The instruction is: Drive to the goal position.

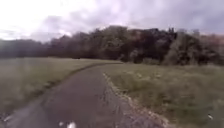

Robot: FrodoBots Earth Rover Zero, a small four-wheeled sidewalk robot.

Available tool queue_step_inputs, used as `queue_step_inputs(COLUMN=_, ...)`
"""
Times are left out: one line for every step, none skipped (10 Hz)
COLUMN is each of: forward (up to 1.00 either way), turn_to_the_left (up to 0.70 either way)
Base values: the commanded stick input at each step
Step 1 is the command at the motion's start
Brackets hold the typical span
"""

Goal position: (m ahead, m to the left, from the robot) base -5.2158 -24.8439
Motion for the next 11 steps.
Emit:
queue_step_inputs(forward=0.00, turn_to_the_left=-1.00)
queue_step_inputs(forward=0.00, turn_to_the_left=-1.00)
queue_step_inputs(forward=0.00, turn_to_the_left=-1.00)
queue_step_inputs(forward=0.00, turn_to_the_left=-1.00)
queue_step_inputs(forward=0.00, turn_to_the_left=-1.00)
queue_step_inputs(forward=0.00, turn_to_the_left=-1.00)
queue_step_inputs(forward=0.00, turn_to_the_left=-1.00)
queue_step_inputs(forward=0.00, turn_to_the_left=-1.00)
queue_step_inputs(forward=0.00, turn_to_the_left=-1.00)
queue_step_inputs(forward=0.00, turn_to_the_left=-1.00)
queue_step_inputs(forward=0.00, turn_to_the_left=-1.00)
